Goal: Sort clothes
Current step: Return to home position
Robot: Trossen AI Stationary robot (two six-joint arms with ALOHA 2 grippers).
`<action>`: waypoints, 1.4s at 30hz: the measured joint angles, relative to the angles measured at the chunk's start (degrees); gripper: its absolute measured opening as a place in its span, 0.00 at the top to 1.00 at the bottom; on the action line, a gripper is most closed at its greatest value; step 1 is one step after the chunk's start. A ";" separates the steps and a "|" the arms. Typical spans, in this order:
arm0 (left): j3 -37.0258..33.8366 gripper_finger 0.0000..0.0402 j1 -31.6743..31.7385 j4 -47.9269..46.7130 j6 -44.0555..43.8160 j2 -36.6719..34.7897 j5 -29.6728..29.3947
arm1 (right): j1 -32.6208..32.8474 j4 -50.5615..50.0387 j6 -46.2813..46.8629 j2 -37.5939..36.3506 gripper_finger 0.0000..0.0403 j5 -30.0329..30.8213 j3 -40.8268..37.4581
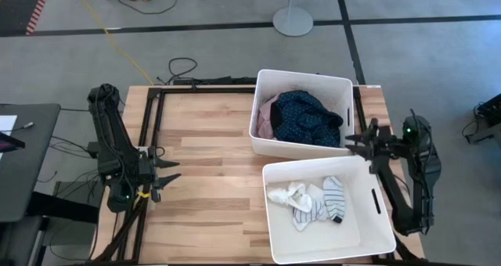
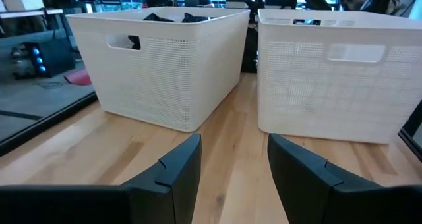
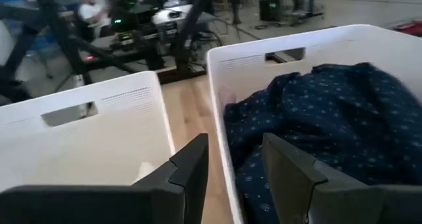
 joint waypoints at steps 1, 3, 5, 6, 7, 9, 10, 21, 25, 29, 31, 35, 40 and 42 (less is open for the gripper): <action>0.00 0.58 0.00 -0.07 0.00 0.00 0.21 | -0.30 0.02 0.82 0.00 0.60 1.50 0.77; 0.00 0.58 0.00 -0.22 0.00 -0.01 0.78 | -0.72 -0.36 2.52 0.00 0.60 6.89 2.87; 0.00 0.58 0.00 -0.41 0.00 -0.02 0.78 | -0.94 -1.26 4.03 0.00 0.60 14.51 5.77; 0.00 0.58 0.00 -0.54 0.00 -0.02 0.78 | -0.84 -2.51 4.64 0.00 0.60 19.48 7.38; 0.00 0.58 0.00 -0.59 0.00 -0.02 0.87 | -0.82 -4.34 5.06 0.00 0.60 24.64 9.10; 0.00 0.58 0.00 -0.65 0.00 -0.02 1.28 | -0.91 -8.45 5.40 0.00 0.60 34.05 12.05; 0.00 0.58 0.00 -0.65 0.00 -0.02 1.50 | -0.91 -11.25 5.93 -0.01 0.60 37.60 13.23; 0.00 0.58 0.00 -0.73 2.29 -0.02 -0.16 | -1.01 -24.64 7.11 0.00 0.60 42.57 8.38; 0.00 0.58 0.00 -0.67 0.39 -0.02 0.85 | -2.68 -24.30 6.54 0.00 0.60 37.89 6.43; 0.00 0.58 0.00 -0.65 -0.04 -0.02 2.11 | -2.65 -23.40 7.91 0.00 0.60 27.42 6.53; 0.00 0.58 0.00 -0.66 0.37 0.01 2.07 | -3.47 -22.54 8.53 -0.02 0.60 23.45 5.24; 0.00 0.58 0.00 -0.67 0.79 0.01 1.83 | -5.43 -21.33 10.39 -0.02 0.60 19.04 0.23; 0.00 0.58 0.00 -0.65 0.53 0.00 2.07 | -6.06 -16.63 12.69 -0.02 0.60 12.81 -5.88; 0.00 0.58 0.00 -0.65 0.52 -0.01 2.09 | -6.16 -14.86 13.36 -0.02 0.60 12.78 -6.22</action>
